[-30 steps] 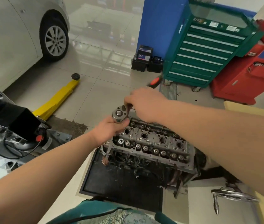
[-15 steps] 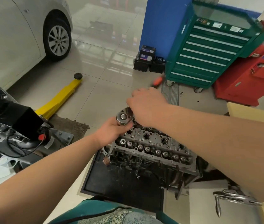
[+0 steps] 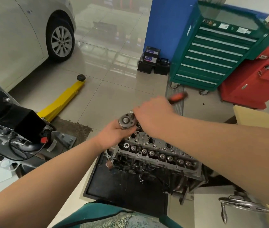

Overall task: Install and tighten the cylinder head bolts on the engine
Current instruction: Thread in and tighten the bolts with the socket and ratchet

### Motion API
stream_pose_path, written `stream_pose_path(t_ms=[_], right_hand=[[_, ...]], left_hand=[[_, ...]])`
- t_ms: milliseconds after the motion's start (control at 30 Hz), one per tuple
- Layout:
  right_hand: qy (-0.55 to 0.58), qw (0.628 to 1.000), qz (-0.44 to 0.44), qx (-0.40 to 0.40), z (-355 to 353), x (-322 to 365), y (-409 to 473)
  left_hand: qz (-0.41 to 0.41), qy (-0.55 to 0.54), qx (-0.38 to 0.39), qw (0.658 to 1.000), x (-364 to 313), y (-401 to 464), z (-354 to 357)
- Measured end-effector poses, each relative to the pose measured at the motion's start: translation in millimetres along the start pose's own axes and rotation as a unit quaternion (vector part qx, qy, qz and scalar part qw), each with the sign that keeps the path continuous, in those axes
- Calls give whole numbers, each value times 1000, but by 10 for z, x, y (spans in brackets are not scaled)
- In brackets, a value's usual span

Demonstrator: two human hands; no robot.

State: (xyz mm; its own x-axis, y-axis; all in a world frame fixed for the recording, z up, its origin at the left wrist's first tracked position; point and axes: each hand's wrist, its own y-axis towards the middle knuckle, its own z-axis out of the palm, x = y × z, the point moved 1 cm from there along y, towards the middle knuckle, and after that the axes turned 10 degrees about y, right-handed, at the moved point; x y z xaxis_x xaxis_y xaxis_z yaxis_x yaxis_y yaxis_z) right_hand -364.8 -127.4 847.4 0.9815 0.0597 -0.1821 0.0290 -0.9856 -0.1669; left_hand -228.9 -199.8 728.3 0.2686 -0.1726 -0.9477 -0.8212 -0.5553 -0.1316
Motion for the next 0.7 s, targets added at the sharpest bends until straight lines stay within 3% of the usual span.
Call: stream_pose_path(t_ms=[100, 167, 267, 400, 467, 567, 700], right_hand=[[134, 986, 40, 91, 148, 94, -242], [162, 976, 24, 146, 131, 73, -253], [106, 988, -6, 110, -15, -95, -21], [30, 999, -11, 8, -120, -52, 81], [83, 996, 25, 36, -28, 72, -57], [232, 960, 54, 144, 64, 187, -232], [154, 983, 14, 98, -94, 10, 23]], left_hand=[[-25, 9, -14, 1000, 28, 42, -53], [-33, -1, -19, 999, 51, 67, 10], [-38, -50, -50, 997, -9, 36, 89], [-4, 25, -35, 999, -20, -20, 94], [1, 15, -54, 998, -4, -27, -1], [-29, 55, -65, 996, 6, -9, -74], [-55, 15, -102, 993, -1, 0, 67]])
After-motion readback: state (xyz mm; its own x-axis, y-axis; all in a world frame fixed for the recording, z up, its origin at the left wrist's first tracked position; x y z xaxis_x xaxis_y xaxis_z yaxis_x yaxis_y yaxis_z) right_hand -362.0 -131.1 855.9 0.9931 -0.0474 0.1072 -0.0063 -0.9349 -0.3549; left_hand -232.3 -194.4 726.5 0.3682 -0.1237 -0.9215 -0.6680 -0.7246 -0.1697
